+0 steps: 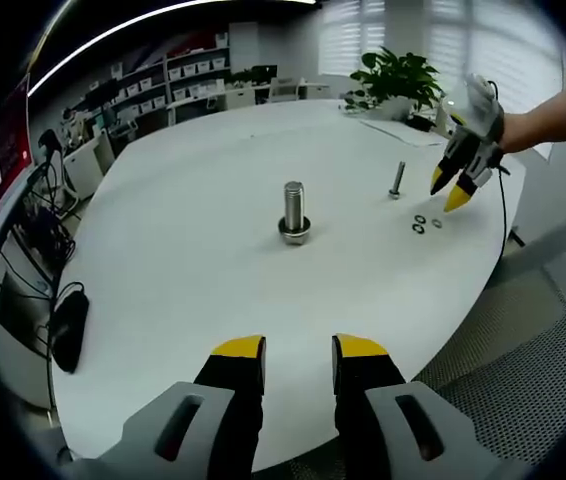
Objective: Place the washer onto the threaded stud by aligning its center hole with the stud, sliding it down to the base, and recovering from edge contact or off-axis alignment until the washer reaches the visible bottom stop.
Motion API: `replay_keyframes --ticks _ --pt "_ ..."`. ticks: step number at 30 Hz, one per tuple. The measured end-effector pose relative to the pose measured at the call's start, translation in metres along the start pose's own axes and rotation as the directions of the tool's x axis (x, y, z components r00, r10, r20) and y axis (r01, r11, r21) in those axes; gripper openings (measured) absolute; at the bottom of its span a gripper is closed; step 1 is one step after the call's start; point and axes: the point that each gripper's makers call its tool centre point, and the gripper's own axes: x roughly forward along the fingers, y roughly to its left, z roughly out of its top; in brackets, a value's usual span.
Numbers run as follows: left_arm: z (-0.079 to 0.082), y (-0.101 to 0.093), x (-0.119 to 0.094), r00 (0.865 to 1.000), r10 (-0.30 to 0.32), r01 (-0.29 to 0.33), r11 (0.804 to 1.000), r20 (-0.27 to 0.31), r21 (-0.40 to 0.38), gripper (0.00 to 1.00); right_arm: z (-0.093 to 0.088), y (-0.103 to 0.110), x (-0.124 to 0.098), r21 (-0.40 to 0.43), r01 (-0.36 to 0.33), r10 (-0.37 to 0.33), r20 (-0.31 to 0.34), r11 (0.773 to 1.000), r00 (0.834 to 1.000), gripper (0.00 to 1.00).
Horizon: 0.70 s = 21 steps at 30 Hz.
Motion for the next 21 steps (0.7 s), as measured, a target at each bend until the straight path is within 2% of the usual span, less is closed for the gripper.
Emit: replay_keyframes --ticks 8,13,21 --pt "0.002 0.0 -0.001 1.0 0.003 -0.003 1.0 0.007 0.001 0.24 0.01 0.018 0.009 -0.022 -0.026 0.026 0.011 0.999 1.0 0.3" --pt "0.001 0.0 0.0 1.0 0.003 -0.003 1.0 0.003 0.005 0.24 0.011 0.027 0.012 -0.065 -0.028 0.027 -0.008 0.997 1.0 0.28" --pt "0.003 -0.001 -0.002 1.0 -0.002 0.002 1.0 0.017 0.003 0.24 0.008 0.03 0.019 -0.11 -0.017 0.012 -0.045 0.994 0.999 0.25"
